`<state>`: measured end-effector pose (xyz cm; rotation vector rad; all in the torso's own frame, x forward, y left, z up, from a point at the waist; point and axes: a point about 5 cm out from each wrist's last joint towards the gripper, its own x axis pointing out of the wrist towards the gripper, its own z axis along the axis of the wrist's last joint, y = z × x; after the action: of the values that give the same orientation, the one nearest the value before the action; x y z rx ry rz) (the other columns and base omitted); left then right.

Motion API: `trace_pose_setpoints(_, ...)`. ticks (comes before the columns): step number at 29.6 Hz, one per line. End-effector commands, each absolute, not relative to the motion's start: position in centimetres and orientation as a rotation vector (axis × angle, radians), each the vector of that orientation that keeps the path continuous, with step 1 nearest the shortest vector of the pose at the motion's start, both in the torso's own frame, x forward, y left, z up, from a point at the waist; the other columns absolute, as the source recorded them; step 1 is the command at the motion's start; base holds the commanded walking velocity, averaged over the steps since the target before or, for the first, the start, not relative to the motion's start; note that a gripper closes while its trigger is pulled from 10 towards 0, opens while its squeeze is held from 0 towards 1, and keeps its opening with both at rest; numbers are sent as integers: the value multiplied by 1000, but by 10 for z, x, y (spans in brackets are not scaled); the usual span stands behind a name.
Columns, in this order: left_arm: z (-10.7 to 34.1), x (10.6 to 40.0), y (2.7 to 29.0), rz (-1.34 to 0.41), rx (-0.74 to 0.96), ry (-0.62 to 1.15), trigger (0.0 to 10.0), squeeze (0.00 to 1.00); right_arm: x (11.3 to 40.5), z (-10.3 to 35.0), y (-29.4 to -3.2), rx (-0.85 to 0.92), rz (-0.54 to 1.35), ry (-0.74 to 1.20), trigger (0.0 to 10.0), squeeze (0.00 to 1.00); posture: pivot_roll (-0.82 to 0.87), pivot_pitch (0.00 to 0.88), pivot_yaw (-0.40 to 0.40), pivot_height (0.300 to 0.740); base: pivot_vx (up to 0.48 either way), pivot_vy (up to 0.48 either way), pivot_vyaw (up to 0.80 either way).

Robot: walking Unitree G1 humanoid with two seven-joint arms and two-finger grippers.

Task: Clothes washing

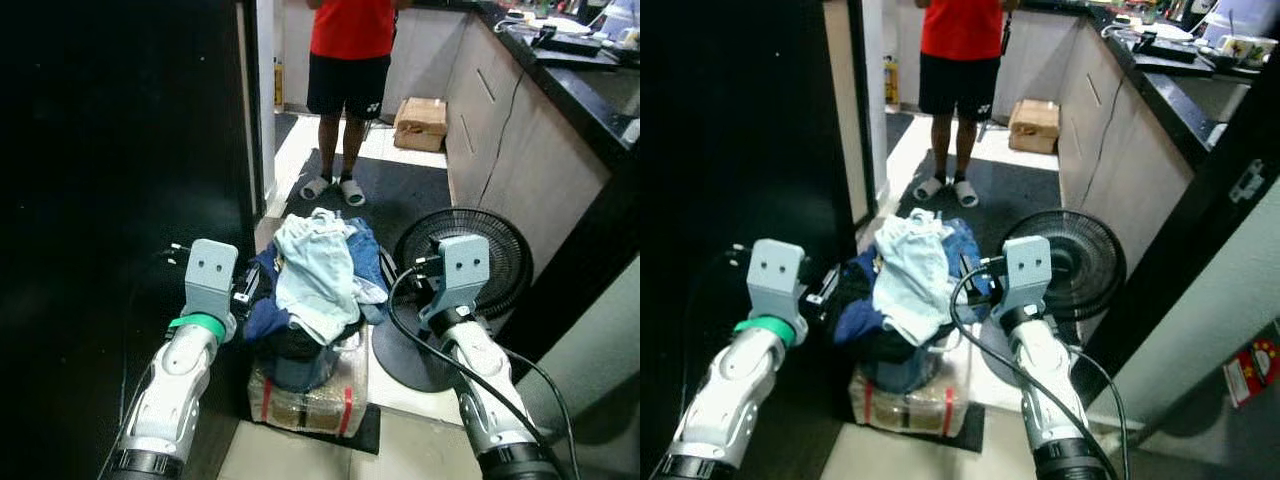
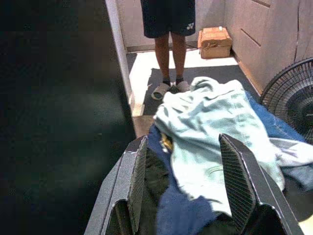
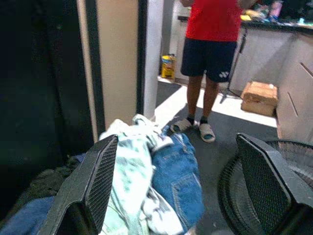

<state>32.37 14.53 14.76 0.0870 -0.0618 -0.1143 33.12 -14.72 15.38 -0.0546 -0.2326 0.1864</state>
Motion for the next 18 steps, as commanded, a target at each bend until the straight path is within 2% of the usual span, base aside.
trace_pose_setpoints(1,145,325,142,-125,64,-53,10000,0,330,146,-147,-49,179,-211,10000,0,30,37,7,740,0,0,0)
trace_pose_setpoints(8,135,326,129,-174,-12,-24,10000,0,329,139,-146,-40,139,-187,10000,0,-11,54,18,740,0,0,0)
trace_pose_setpoints(12,126,327,124,-177,8,3,10000,0,330,135,-149,-36,109,-166,10000,0,-22,56,26,740,0,0,0)
trace_pose_setpoints(15,105,329,120,-178,83,64,10000,0,329,118,-162,-63,39,-104,10000,0,-35,57,37,740,0,0,0)
trace_pose_setpoints(17,71,323,131,-159,130,198,10000,0,321,90,-187,-52,-88,8,10000,0,-59,58,55,740,0,0,0)
trace_pose_setpoints(18,71,323,131,-159,130,198,10000,0,321,90,-187,-52,-88,8,10000,0,-59,58,55,740,0,0,0)
